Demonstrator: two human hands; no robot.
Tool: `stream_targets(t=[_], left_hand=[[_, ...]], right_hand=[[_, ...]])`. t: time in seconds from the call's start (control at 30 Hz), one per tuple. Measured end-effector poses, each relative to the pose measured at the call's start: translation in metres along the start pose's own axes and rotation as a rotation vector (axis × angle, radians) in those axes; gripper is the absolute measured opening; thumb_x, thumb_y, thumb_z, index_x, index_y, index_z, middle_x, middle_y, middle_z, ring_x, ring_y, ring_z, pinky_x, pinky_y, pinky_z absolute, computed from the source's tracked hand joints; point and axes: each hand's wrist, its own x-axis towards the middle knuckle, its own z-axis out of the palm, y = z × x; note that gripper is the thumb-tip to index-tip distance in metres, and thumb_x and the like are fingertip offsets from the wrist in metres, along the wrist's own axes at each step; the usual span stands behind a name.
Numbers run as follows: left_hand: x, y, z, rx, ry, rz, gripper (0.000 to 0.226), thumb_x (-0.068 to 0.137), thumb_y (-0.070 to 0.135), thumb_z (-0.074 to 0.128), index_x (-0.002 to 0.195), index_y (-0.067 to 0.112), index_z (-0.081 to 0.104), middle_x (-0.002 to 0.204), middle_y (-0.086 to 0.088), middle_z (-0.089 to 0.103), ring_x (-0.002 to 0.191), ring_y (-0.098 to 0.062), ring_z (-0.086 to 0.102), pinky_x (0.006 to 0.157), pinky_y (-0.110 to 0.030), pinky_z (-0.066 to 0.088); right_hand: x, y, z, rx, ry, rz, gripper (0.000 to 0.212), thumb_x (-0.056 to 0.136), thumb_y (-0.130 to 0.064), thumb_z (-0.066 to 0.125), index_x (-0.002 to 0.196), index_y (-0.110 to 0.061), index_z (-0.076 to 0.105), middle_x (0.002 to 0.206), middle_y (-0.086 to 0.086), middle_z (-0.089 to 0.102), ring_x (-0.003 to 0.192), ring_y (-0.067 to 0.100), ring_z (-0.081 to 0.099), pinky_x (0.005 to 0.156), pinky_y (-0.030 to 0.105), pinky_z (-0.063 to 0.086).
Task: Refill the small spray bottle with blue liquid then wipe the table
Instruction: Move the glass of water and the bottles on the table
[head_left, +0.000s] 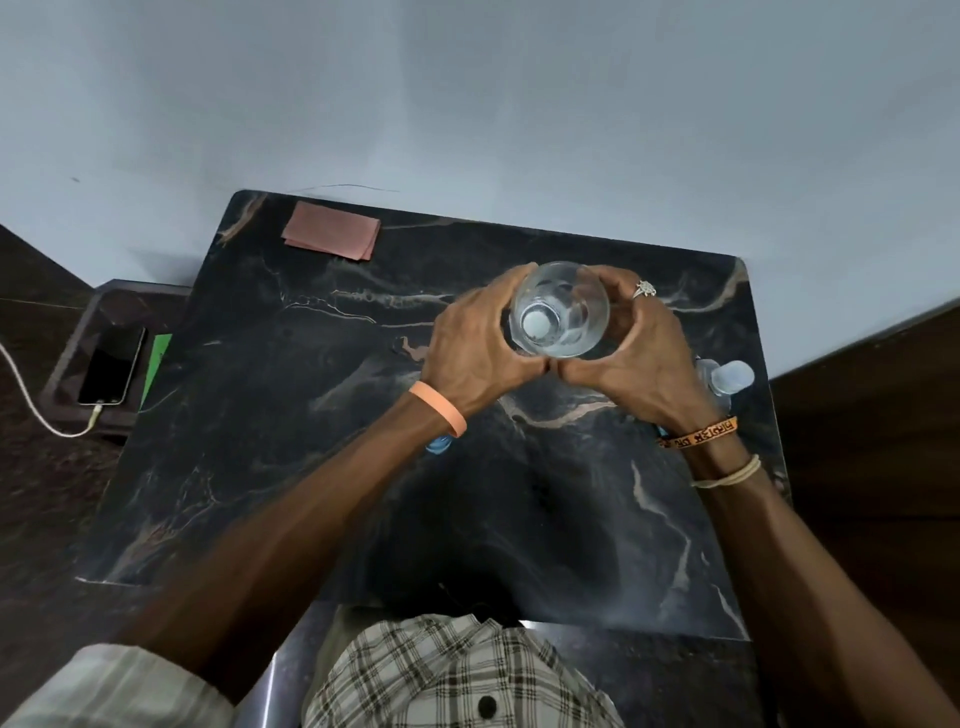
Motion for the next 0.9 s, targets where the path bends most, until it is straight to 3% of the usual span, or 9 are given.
stream_targets(t=[0.23,0.37,0.47,0.63,0.8,0.9], left_hand=[[-0.008,-0.001,-0.008,0.146,0.041,0.074,0.088,0.064,0.046,0.086,0.137,0.01,0.053,0.126,-0.008,0.066,0.109,-0.025,0.066,0.098,-0.038,0.05],[-0.013,-0.002,-0.012,-0.014,-0.014,-0.057,0.093,0.058,0.062,0.084,0.135,0.019,0.054,0.12,0.003,0.069,0.103,-0.01,0.068,0.091,-0.031,0.055],[-0.017,-0.001,-0.01,-0.208,-0.013,-0.157,0.096,0.053,0.058,0.089,0.134,0.019,0.054,0.117,0.005,0.07,0.103,-0.003,0.067,0.089,-0.03,0.057],[-0.02,-0.004,-0.011,-0.208,-0.009,-0.145,0.097,0.055,0.056,0.089,0.136,0.018,0.053,0.121,0.004,0.069,0.105,-0.005,0.066,0.092,-0.03,0.056],[-0.018,-0.004,-0.026,-0.139,-0.09,-0.108,0.095,0.057,0.059,0.085,0.137,0.019,0.052,0.122,0.002,0.069,0.106,-0.009,0.067,0.093,-0.02,0.053],[-0.006,-0.003,-0.029,-0.042,-0.196,-0.059,0.087,0.063,0.055,0.084,0.134,0.017,0.054,0.119,-0.001,0.069,0.104,-0.016,0.067,0.094,-0.033,0.054]], right_hand=[[-0.009,-0.004,0.008,0.086,0.02,-0.017,0.085,0.052,-0.033,0.086,0.13,-0.025,0.052,0.119,-0.012,0.065,0.106,0.005,0.065,0.088,0.03,0.058],[-0.01,-0.007,0.008,0.023,-0.006,0.006,0.09,0.052,-0.043,0.085,0.133,-0.028,0.052,0.118,-0.013,0.065,0.103,0.002,0.065,0.085,0.025,0.057],[-0.01,-0.011,0.005,-0.044,-0.02,0.007,0.093,0.053,-0.052,0.084,0.136,-0.029,0.05,0.118,-0.011,0.065,0.1,0.002,0.064,0.082,0.017,0.056],[-0.013,-0.016,0.008,-0.065,-0.037,0.013,0.096,0.053,-0.053,0.083,0.138,-0.026,0.047,0.124,-0.008,0.062,0.106,0.009,0.063,0.087,0.027,0.057],[-0.011,-0.012,0.019,-0.005,-0.03,0.057,0.097,0.051,-0.053,0.084,0.137,-0.027,0.048,0.123,-0.01,0.063,0.106,0.005,0.062,0.088,0.027,0.057],[-0.012,-0.003,0.029,0.077,-0.002,0.118,0.099,0.049,-0.057,0.087,0.135,-0.027,0.048,0.123,-0.009,0.063,0.107,0.005,0.063,0.089,0.027,0.056]])
